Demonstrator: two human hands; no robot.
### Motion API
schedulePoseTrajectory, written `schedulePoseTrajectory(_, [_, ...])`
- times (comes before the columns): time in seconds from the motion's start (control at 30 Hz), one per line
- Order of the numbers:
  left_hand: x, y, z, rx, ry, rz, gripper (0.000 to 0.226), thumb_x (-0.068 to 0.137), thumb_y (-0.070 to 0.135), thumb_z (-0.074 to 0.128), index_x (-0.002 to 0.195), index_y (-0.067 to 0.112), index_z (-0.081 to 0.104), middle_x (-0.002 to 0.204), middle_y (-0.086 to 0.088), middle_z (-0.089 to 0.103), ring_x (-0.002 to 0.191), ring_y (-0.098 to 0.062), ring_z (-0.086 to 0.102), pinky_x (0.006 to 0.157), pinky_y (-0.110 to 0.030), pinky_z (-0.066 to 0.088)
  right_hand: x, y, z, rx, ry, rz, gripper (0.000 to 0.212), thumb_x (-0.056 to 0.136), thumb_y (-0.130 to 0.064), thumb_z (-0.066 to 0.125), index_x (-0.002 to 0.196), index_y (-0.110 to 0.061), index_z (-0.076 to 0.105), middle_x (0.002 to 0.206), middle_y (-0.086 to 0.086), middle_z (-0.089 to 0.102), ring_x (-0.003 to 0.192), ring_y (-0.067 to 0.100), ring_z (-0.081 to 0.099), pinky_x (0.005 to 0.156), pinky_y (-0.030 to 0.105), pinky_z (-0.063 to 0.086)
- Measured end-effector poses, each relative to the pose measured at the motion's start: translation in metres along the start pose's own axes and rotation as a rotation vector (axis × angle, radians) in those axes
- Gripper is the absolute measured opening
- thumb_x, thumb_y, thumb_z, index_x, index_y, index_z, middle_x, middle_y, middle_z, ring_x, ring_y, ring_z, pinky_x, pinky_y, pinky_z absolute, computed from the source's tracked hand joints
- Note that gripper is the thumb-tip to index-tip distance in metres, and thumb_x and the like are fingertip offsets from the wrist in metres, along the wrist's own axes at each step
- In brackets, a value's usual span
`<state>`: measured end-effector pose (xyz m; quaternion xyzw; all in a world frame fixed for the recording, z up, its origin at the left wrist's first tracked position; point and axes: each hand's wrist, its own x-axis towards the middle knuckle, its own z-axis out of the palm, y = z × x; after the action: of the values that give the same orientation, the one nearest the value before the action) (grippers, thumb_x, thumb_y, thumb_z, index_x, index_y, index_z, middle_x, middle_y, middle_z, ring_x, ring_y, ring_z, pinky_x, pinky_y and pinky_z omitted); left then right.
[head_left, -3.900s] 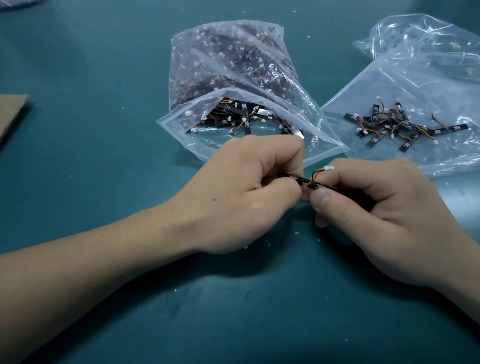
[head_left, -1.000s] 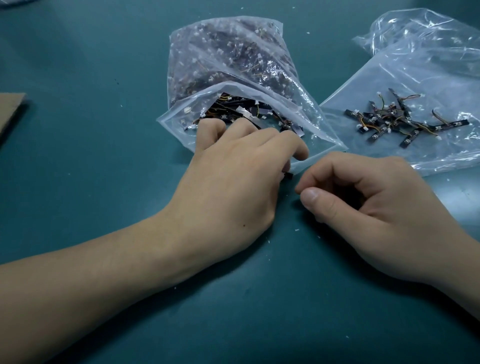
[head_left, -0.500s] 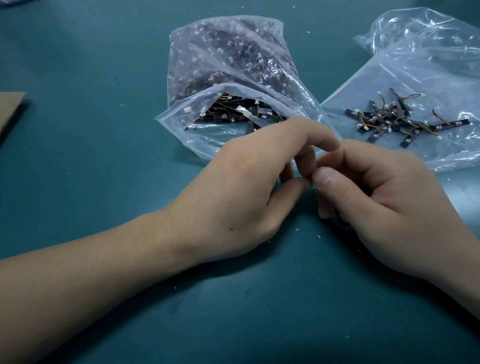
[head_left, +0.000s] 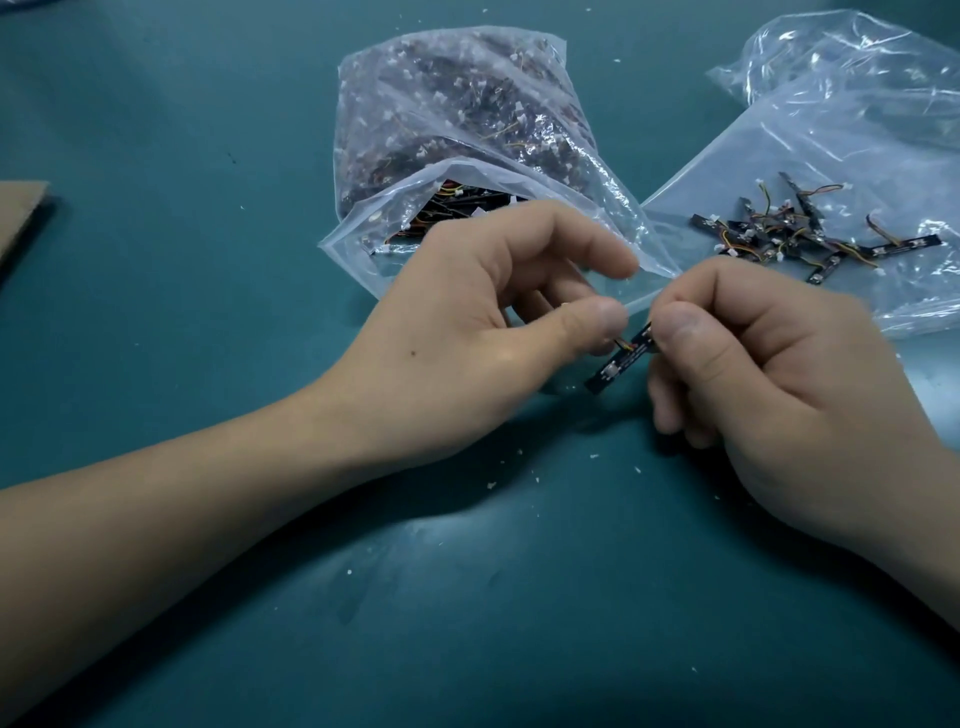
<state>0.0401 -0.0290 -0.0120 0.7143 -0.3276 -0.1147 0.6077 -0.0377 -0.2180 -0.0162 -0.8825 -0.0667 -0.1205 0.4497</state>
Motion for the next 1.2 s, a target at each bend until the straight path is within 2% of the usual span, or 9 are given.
schedulePoseTrajectory(0.1, [0.0004,0.0003,0.0007,-0.017,0.017,0.014,0.027,0.086,0.012,0.079,0.108,0.018,0.065,0.080,-0.004,0.074,0.067,-0.005,0.062,0.067,-0.018,0.047,0.0002,-0.0005,-0.0012,0.014,-0.050,-0.002,0.024,0.101,-0.040,0.046,0.081,-0.030,0.056,0.064,-0.008,0.068,0.050,0.017,0.056,0.052,0.022,0.043])
schedulePoseTrajectory(0.23, [0.0012,-0.0004,-0.0003,-0.045,0.045,0.025,0.030,0.082,0.011,0.081,0.105,0.021,0.064,0.081,-0.008,0.074,0.067,-0.020,0.063,0.066,-0.037,0.051,-0.0011,-0.0006,-0.0028,0.097,-0.112,0.008,0.028,0.100,-0.042,0.046,0.083,-0.023,0.060,0.066,-0.006,0.068,0.052,0.020,0.057,0.053,0.033,0.046])
schedulePoseTrajectory(0.33, [0.0010,-0.0006,-0.0009,-0.085,0.039,0.009,0.026,0.080,0.013,0.083,0.096,0.021,0.064,0.080,-0.007,0.076,0.068,-0.018,0.066,0.067,-0.033,0.053,-0.0004,0.0000,-0.0023,0.000,-0.153,-0.021,0.028,0.099,-0.039,0.048,0.082,-0.023,0.062,0.068,-0.009,0.067,0.057,0.014,0.058,0.056,0.020,0.042])
schedulePoseTrajectory(0.53, [0.0014,-0.0018,0.0000,-0.047,0.101,-0.056,0.013,0.097,0.026,0.064,0.107,0.018,0.062,0.081,0.000,0.078,0.064,-0.007,0.063,0.059,-0.019,0.047,0.0012,0.0045,-0.0029,0.209,-0.081,0.007,0.026,0.099,-0.038,0.051,0.087,-0.019,0.064,0.063,-0.001,0.067,0.047,0.015,0.052,0.049,0.024,0.042])
schedulePoseTrajectory(0.67, [-0.0011,-0.0001,-0.0017,0.029,0.043,-0.085,0.037,0.096,0.047,0.053,0.088,0.014,0.069,0.070,-0.002,0.073,0.061,-0.013,0.057,0.057,-0.026,0.043,0.0034,0.0066,-0.0023,0.329,0.048,0.033,0.023,0.101,-0.037,0.052,0.088,-0.023,0.064,0.059,0.002,0.065,0.042,0.013,0.048,0.045,0.017,0.040])
schedulePoseTrajectory(0.83, [-0.0029,0.0033,-0.0001,0.129,-0.117,-0.042,0.028,0.099,0.021,0.059,0.075,0.011,0.070,0.063,-0.002,0.068,0.056,-0.008,0.052,0.055,-0.021,0.041,0.0013,0.0044,-0.0013,0.296,0.029,0.012,0.021,0.101,-0.038,0.052,0.093,-0.021,0.062,0.059,0.000,0.065,0.042,0.015,0.049,0.044,0.019,0.041])
schedulePoseTrajectory(0.97, [-0.0029,0.0053,-0.0022,0.084,-0.137,-0.059,0.028,0.095,0.018,0.059,0.069,0.014,0.069,0.062,-0.004,0.066,0.057,-0.007,0.053,0.056,-0.024,0.042,0.0009,0.0029,-0.0016,0.278,-0.013,0.035,0.027,0.100,-0.039,0.050,0.089,-0.019,0.066,0.060,0.001,0.066,0.044,0.014,0.051,0.047,0.018,0.041])
schedulePoseTrajectory(1.1, [-0.0035,0.0066,-0.0005,0.165,-0.183,-0.036,0.027,0.091,0.014,0.056,0.068,0.016,0.069,0.062,-0.004,0.065,0.059,-0.022,0.056,0.057,-0.035,0.044,-0.0017,0.0018,-0.0008,0.256,-0.062,0.020,0.026,0.101,-0.040,0.051,0.089,-0.023,0.066,0.063,0.000,0.067,0.047,0.020,0.054,0.047,0.025,0.043])
schedulePoseTrajectory(1.2, [-0.0042,0.0059,-0.0016,0.139,-0.112,0.004,0.026,0.091,0.011,0.055,0.069,0.010,0.069,0.058,-0.006,0.058,0.055,-0.017,0.049,0.053,-0.029,0.040,-0.0012,-0.0010,-0.0018,0.267,-0.090,0.016,0.029,0.099,-0.051,0.058,0.092,-0.024,0.067,0.067,0.001,0.067,0.049,0.022,0.056,0.049,0.026,0.045])
